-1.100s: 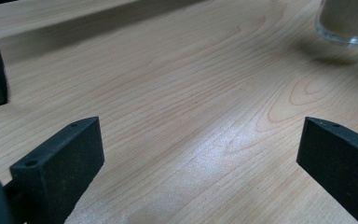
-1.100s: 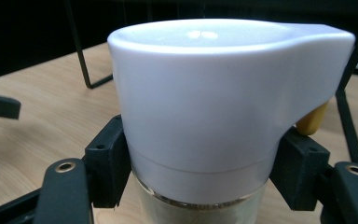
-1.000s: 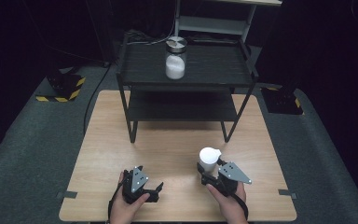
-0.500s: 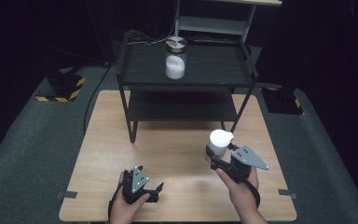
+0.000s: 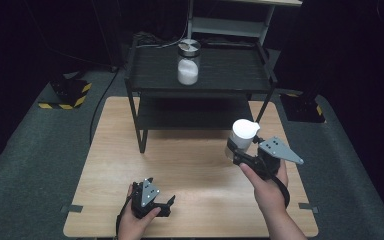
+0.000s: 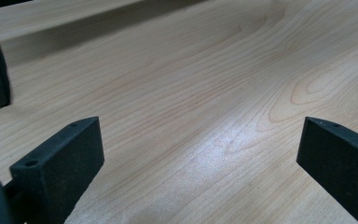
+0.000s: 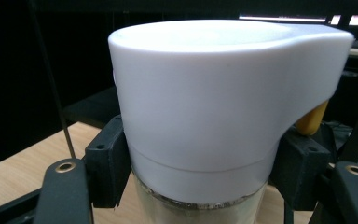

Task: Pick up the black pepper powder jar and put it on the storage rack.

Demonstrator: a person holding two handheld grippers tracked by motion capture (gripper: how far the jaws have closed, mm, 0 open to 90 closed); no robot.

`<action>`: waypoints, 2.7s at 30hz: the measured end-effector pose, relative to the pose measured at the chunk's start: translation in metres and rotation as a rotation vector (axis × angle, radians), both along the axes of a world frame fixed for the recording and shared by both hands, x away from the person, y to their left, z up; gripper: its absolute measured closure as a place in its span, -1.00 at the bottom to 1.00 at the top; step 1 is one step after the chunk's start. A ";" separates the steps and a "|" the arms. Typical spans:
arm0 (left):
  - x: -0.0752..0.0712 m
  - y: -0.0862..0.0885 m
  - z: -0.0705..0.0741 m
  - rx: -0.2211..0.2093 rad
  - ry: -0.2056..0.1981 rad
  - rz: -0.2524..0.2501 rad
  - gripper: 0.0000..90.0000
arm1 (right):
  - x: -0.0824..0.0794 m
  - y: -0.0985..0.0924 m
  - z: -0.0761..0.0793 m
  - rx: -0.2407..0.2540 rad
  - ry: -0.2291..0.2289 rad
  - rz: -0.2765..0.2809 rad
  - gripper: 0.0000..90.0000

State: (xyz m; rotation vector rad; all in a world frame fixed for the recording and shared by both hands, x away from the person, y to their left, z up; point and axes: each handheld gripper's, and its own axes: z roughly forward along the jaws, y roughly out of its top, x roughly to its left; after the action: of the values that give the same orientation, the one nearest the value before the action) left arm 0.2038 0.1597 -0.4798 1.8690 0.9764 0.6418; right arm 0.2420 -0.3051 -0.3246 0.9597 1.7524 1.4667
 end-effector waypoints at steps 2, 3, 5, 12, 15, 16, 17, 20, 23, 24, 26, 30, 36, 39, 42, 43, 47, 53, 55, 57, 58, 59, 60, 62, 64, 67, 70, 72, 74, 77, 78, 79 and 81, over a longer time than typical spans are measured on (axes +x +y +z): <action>0.000 0.000 0.000 0.000 0.000 0.000 -0.98 | 0.002 0.000 0.006 0.004 -0.006 -0.001 -0.32; 0.000 0.000 0.000 0.002 0.000 -0.002 -0.98 | 0.003 0.001 0.009 0.007 -0.008 -0.003 -0.32; 0.000 0.000 0.000 0.000 0.000 0.000 -0.98 | 0.005 0.001 0.015 0.014 -0.012 -0.004 -0.32; 0.000 0.000 0.000 0.001 -0.001 -0.004 -0.98 | 0.014 0.005 0.041 0.005 -0.042 -0.009 -0.32; 0.000 0.001 0.000 -0.002 -0.001 -0.005 -0.98 | 0.018 0.007 0.053 0.018 -0.052 -0.010 -0.32; 0.000 0.001 0.000 -0.003 0.000 -0.005 -0.98 | 0.019 0.008 0.057 0.020 -0.058 -0.013 -0.32; 0.000 0.001 0.000 -0.003 0.000 -0.004 -0.98 | 0.020 0.009 0.059 0.017 -0.062 -0.015 -0.32; 0.001 0.001 0.000 -0.007 0.002 -0.004 -0.98 | 0.024 0.010 0.069 0.032 -0.068 -0.017 -0.32; 0.001 0.003 0.000 -0.018 0.009 -0.002 -0.98 | 0.028 0.013 0.077 0.031 -0.079 -0.023 -0.32; 0.002 0.003 0.000 -0.019 0.009 -0.002 -0.98 | 0.030 0.014 0.080 0.032 -0.079 -0.023 -0.32; 0.002 0.003 0.000 -0.018 0.009 -0.004 -0.98 | 0.033 0.015 0.085 0.038 -0.083 -0.029 -0.32; 0.002 0.003 0.000 -0.016 0.007 -0.009 -0.98 | 0.039 0.017 0.095 0.041 -0.091 -0.035 -0.32; 0.002 0.005 -0.001 -0.026 0.013 -0.010 -0.98 | 0.050 0.023 0.110 0.045 -0.094 -0.055 -0.32; 0.003 0.006 0.000 -0.029 0.016 -0.011 -0.98 | 0.058 0.026 0.118 0.050 -0.097 -0.062 -0.32; 0.003 0.007 -0.001 -0.031 0.015 -0.014 -0.98 | 0.067 0.030 0.125 0.049 -0.102 -0.075 -0.32; 0.003 0.007 -0.001 -0.032 0.013 -0.016 -0.98 | 0.070 0.031 0.127 0.048 -0.102 -0.079 -0.32; 0.003 0.008 -0.001 -0.033 0.014 -0.020 -0.98 | 0.082 0.037 0.134 0.041 -0.102 -0.099 -0.32; 0.003 0.010 -0.001 -0.043 0.019 -0.023 -0.98 | 0.098 0.043 0.139 0.036 -0.096 -0.126 -0.32; 0.004 0.010 -0.001 -0.044 0.019 -0.024 -0.98 | 0.105 0.045 0.140 0.030 -0.091 -0.131 -0.32; 0.004 0.011 -0.001 -0.047 0.021 -0.025 -0.98 | 0.110 0.048 0.141 0.017 -0.086 -0.139 -0.32; 0.004 0.011 -0.001 -0.048 0.022 -0.026 -0.98 | 0.113 0.049 0.141 0.015 -0.085 -0.141 -0.32; 0.004 0.011 -0.001 -0.050 0.024 -0.026 -0.98 | 0.116 0.050 0.141 0.020 -0.077 -0.144 -0.32; 0.004 0.011 -0.001 -0.052 0.025 -0.026 -0.98 | 0.119 0.050 0.140 0.022 -0.074 -0.144 -0.32; 0.005 0.012 -0.001 -0.052 0.026 -0.028 -0.98 | 0.122 0.051 0.140 0.020 -0.070 -0.144 -0.32; 0.006 0.013 -0.001 -0.054 0.028 -0.033 -0.98 | 0.130 0.053 0.137 0.011 -0.068 -0.137 -0.32; 0.006 0.014 -0.001 -0.061 0.033 -0.033 -0.98 | 0.137 0.056 0.137 -0.001 -0.057 -0.136 -0.32; 0.007 0.015 -0.002 -0.068 0.034 -0.031 -0.98 | 0.142 0.058 0.136 -0.009 -0.050 -0.143 -0.32; 0.007 0.016 -0.002 -0.066 0.034 -0.032 -0.98 | 0.145 0.057 0.134 -0.003 -0.047 -0.146 -0.32; 0.007 0.016 -0.002 -0.067 0.035 -0.031 -0.98 | 0.145 0.057 0.132 0.005 -0.049 -0.146 -0.32; 0.007 0.016 -0.001 -0.067 0.036 -0.031 -0.98 | 0.148 0.053 0.128 0.023 -0.054 -0.137 -0.32; 0.007 0.016 -0.001 -0.066 0.035 -0.031 -0.98 | 0.148 0.053 0.128 0.026 -0.053 -0.136 -0.32; 0.007 0.016 -0.001 -0.064 0.034 -0.031 -0.98 | 0.148 0.052 0.128 0.029 -0.051 -0.136 -0.32; 0.007 0.016 -0.001 -0.064 0.035 -0.031 -0.98 | 0.149 0.051 0.128 0.035 -0.047 -0.137 -0.32</action>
State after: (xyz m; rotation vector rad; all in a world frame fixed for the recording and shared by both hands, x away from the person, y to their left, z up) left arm 0.2107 0.1755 -0.4812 1.8409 0.9773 0.5546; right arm 0.3909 -0.2537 -0.1968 1.0347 1.5997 1.4247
